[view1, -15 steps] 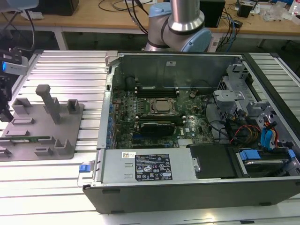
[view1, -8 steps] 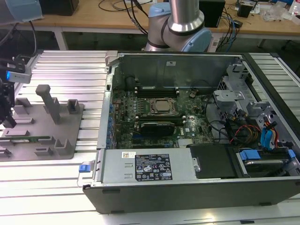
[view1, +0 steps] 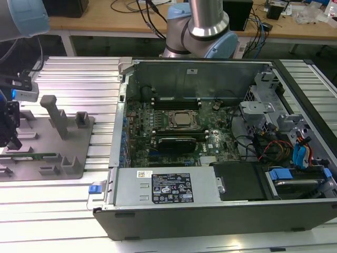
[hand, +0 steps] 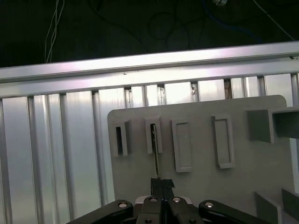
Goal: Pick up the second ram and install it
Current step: 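Pick up the second ram and move it above second insertion slot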
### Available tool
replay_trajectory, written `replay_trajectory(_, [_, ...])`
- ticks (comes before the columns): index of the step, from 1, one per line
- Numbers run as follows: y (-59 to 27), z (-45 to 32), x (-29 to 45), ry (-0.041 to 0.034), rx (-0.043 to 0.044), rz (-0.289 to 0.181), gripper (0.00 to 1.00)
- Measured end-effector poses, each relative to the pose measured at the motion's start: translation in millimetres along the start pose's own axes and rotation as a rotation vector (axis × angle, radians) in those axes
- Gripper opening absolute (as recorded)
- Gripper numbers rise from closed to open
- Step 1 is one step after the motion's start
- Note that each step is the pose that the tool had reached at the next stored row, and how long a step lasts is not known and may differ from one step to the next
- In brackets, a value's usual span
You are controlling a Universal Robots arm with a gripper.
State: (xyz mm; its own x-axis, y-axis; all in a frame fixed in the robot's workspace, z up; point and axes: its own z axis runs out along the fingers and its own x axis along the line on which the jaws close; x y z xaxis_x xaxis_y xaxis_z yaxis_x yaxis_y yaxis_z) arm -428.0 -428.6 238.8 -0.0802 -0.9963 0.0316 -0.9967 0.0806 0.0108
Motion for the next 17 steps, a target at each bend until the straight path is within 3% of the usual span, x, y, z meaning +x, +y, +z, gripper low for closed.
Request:
replay_trajectory(6, [-1.1, 13.1, -0.1, 0.0001, 0.0003, -0.009, 0.08])
replay_trajectory(11, [-0.9, 13.8, -0.9, 0.0001, 0.0003, -0.01, 0.08])
replay_trajectory(13, [-0.9, 13.9, -1.0, 0.0001, 0.0004, -0.01, 0.14])
replay_trajectory(15, [-0.9, 13.9, -1.2, 0.0001, 0.0004, -0.01, 0.28])
replay_trajectory(16, [-0.9, 14.2, -1.3, 0.0002, 0.0004, -0.015, 0.28])
replay_trajectory(17, [-1.0, 15.8, -1.3, 0.0004, 0.0017, -0.049, 0.28])
